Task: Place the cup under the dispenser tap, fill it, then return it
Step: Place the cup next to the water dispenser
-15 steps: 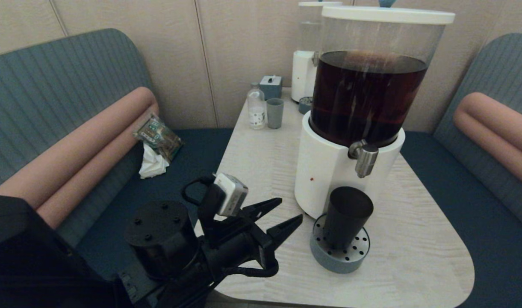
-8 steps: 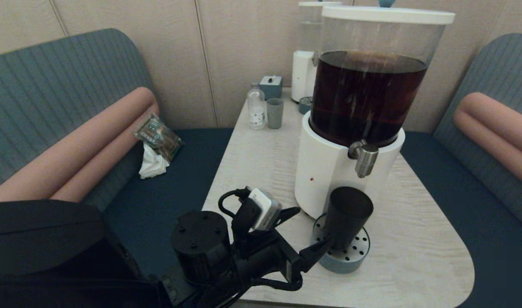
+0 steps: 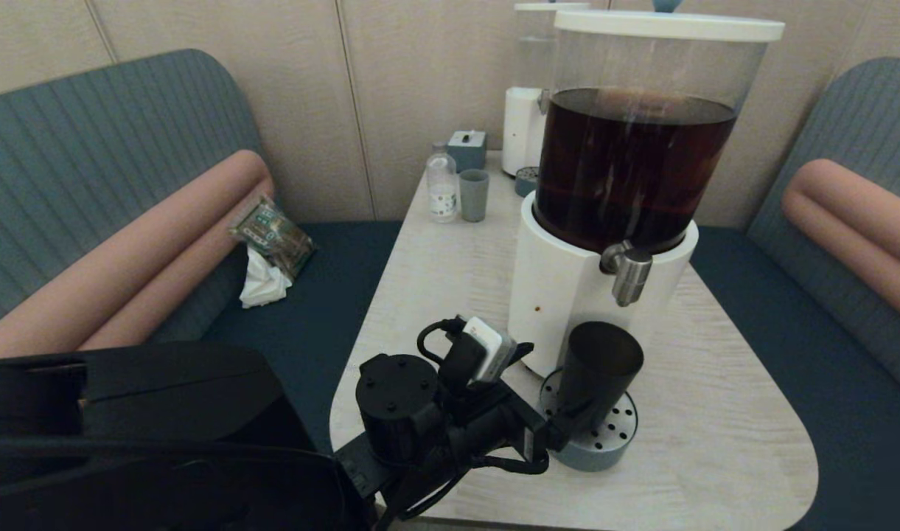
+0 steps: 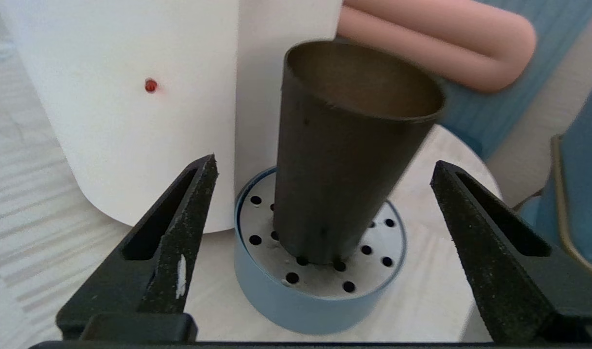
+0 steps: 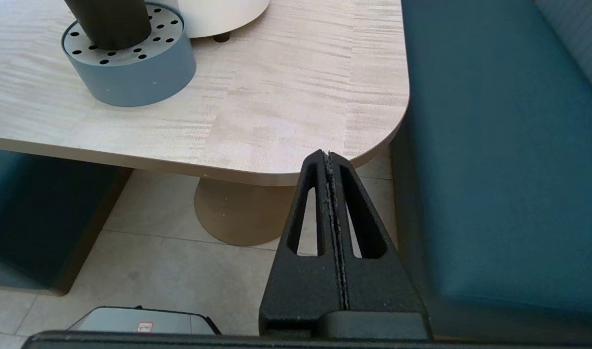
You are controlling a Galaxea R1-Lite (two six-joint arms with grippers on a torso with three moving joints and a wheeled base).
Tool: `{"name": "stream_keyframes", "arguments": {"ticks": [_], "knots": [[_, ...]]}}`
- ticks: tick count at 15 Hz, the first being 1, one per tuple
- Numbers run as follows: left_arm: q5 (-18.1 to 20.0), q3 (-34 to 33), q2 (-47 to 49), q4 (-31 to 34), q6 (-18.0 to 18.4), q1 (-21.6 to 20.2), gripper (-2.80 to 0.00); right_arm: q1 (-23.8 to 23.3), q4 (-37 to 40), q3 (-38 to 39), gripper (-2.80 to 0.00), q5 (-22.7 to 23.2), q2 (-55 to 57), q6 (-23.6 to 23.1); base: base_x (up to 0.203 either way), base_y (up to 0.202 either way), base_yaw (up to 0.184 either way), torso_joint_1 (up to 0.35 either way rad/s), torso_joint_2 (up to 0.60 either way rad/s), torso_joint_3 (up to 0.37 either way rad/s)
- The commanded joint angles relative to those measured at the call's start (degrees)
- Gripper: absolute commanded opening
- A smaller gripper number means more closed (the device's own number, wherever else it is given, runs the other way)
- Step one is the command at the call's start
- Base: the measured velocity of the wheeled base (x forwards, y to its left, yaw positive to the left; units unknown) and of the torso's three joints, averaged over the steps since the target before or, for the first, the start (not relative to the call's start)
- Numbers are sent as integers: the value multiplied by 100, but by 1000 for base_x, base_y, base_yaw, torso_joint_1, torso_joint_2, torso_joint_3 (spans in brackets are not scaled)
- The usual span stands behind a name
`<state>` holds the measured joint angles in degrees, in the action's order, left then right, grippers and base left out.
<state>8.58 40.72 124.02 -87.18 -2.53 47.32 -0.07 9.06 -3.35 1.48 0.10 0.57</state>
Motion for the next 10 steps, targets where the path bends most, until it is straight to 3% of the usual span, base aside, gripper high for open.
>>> {"name": "stream_keyframes", "arguments": {"ticks": [1, 10], "knots": [[-39, 136, 231, -49, -1, 5, 0, -1, 8, 1, -280, 2, 8, -5, 0, 0, 0, 0, 0, 0], [-23, 659, 607, -49, 42, -13, 0, -1, 8, 1, -280, 2, 8, -5, 0, 0, 0, 0, 0, 0]]}}
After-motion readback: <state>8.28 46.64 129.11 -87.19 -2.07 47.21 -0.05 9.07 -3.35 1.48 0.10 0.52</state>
